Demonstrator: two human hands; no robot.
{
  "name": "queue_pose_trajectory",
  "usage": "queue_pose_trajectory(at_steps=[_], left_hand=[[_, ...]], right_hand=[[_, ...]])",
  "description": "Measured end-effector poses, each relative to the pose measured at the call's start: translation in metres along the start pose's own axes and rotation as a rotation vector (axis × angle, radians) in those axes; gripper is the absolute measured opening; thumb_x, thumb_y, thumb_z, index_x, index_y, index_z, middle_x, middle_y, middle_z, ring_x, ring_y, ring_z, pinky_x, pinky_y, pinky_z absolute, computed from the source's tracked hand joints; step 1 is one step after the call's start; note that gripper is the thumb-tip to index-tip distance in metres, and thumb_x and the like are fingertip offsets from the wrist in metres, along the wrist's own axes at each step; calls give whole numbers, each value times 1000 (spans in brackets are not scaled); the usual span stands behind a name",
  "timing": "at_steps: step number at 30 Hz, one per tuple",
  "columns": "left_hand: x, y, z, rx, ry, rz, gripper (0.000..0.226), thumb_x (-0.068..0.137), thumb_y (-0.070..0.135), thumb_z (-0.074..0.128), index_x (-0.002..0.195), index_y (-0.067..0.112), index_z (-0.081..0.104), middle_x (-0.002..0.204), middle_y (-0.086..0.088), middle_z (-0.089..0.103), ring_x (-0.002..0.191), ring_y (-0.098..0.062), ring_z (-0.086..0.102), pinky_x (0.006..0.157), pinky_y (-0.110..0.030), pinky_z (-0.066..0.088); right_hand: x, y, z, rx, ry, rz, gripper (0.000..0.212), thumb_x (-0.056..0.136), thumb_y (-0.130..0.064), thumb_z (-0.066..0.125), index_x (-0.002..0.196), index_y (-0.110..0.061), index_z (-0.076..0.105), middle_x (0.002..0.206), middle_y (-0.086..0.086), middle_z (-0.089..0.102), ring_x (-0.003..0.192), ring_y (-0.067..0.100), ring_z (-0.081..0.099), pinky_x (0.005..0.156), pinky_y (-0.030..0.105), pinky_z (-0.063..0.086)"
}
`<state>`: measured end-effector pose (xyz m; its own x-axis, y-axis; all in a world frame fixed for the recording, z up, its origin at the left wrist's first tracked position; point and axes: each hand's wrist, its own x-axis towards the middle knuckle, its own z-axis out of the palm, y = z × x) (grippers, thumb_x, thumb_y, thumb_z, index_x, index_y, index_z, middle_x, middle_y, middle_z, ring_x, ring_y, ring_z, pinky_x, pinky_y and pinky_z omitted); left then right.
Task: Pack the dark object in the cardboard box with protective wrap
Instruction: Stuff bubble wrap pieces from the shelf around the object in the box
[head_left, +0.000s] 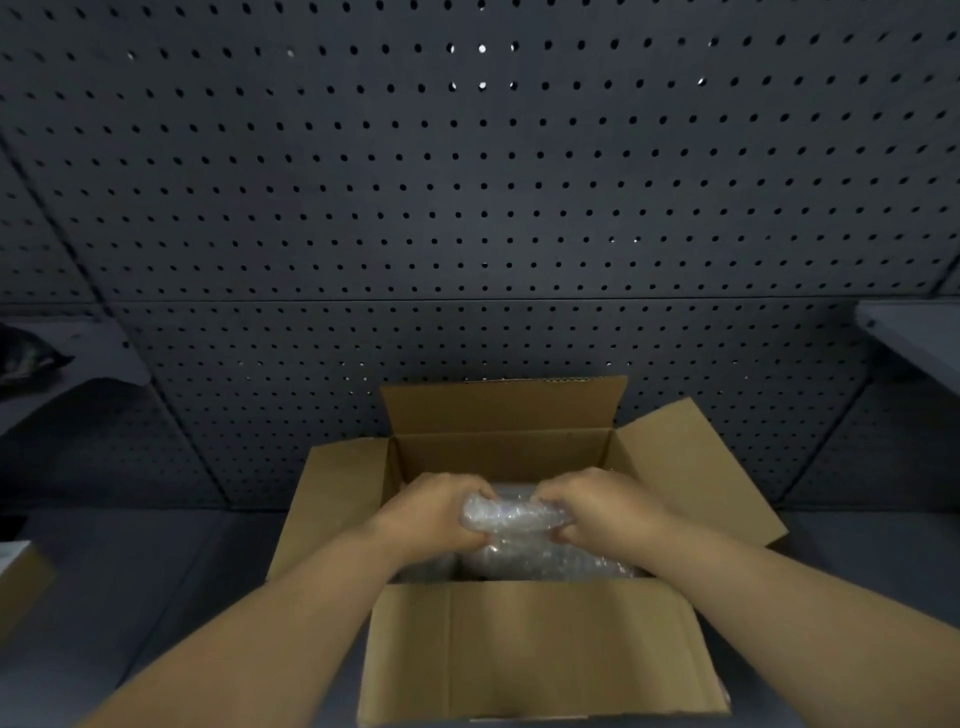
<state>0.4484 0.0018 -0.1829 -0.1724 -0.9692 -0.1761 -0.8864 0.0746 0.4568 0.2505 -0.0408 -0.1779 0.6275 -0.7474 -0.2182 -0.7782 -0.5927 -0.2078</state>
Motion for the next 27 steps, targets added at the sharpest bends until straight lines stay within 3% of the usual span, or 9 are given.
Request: queue_pose_trajectory(at_steps=[2, 5, 10, 13, 16, 18, 20, 23, 27], left_hand=[[3, -10, 3, -9, -68, 8, 41, 82, 28, 71, 121, 24, 60, 116, 2, 63, 101, -13, 59, 86, -28, 47], [7, -20, 9, -28, -171, 47, 31, 81, 29, 72, 110, 26, 63, 104, 6, 61, 89, -9, 57, 81, -28, 47], [11, -27, 15, -6, -270, 118, 31, 82, 30, 71, 111, 21, 64, 95, 9, 57, 84, -7, 52, 62, -17, 38], [13, -31, 18, 25, -314, 132, 33, 84, 33, 70, 114, 22, 61, 97, 9, 55, 84, -7, 50, 59, -16, 35], [13, -35, 19, 1, -380, 95, 39, 85, 43, 66, 118, 23, 59, 103, 8, 56, 94, -8, 53, 67, -18, 39], [11, -35, 19, -73, -402, 37, 48, 89, 55, 50, 125, 24, 58, 121, 8, 58, 115, -12, 53, 90, -22, 43], [8, -32, 17, -161, -403, -42, 55, 94, 58, 36, 134, 25, 53, 136, 10, 49, 131, -12, 42, 107, -27, 32], [9, -30, 18, -130, -444, -31, 47, 93, 53, 46, 123, 21, 62, 129, 4, 60, 121, -13, 53, 100, -27, 40], [11, -31, 22, -29, -443, 23, 39, 91, 49, 55, 115, 21, 67, 120, 3, 65, 111, -12, 58, 97, -29, 44]], right_hand=[[3, -4, 5, 46, -54, 13, 31, 88, -22, 66, 118, -29, 63, 120, -7, 65, 109, 16, 60, 76, 24, 43], [9, -7, 14, 107, -167, 67, 35, 85, -25, 69, 119, -32, 63, 121, -9, 65, 114, 13, 57, 87, 25, 45], [6, -4, 7, 193, -361, 182, 46, 88, -30, 63, 132, -38, 52, 126, -17, 57, 118, 7, 52, 98, 23, 41], [-1, 0, -3, 397, -518, 268, 47, 91, -42, 58, 137, -36, 49, 128, -17, 54, 121, 7, 50, 107, 23, 36], [-4, 2, 0, 460, -510, 326, 46, 95, -42, 52, 138, -26, 50, 141, -9, 51, 129, 8, 46, 108, 19, 31], [-4, 2, 3, 388, -486, 317, 43, 96, -42, 50, 135, -25, 53, 140, -11, 51, 128, 5, 47, 106, 17, 32], [-3, 2, 6, 344, -458, 282, 41, 95, -42, 52, 132, -26, 56, 137, -12, 55, 119, 1, 51, 100, 15, 35], [0, 2, 14, 344, -394, 256, 35, 90, -37, 62, 123, -24, 65, 127, -11, 63, 103, -1, 54, 83, 12, 40], [7, 0, 27, 283, -350, 218, 39, 87, -30, 68, 124, -20, 65, 129, -5, 62, 114, 10, 57, 84, 16, 37]])
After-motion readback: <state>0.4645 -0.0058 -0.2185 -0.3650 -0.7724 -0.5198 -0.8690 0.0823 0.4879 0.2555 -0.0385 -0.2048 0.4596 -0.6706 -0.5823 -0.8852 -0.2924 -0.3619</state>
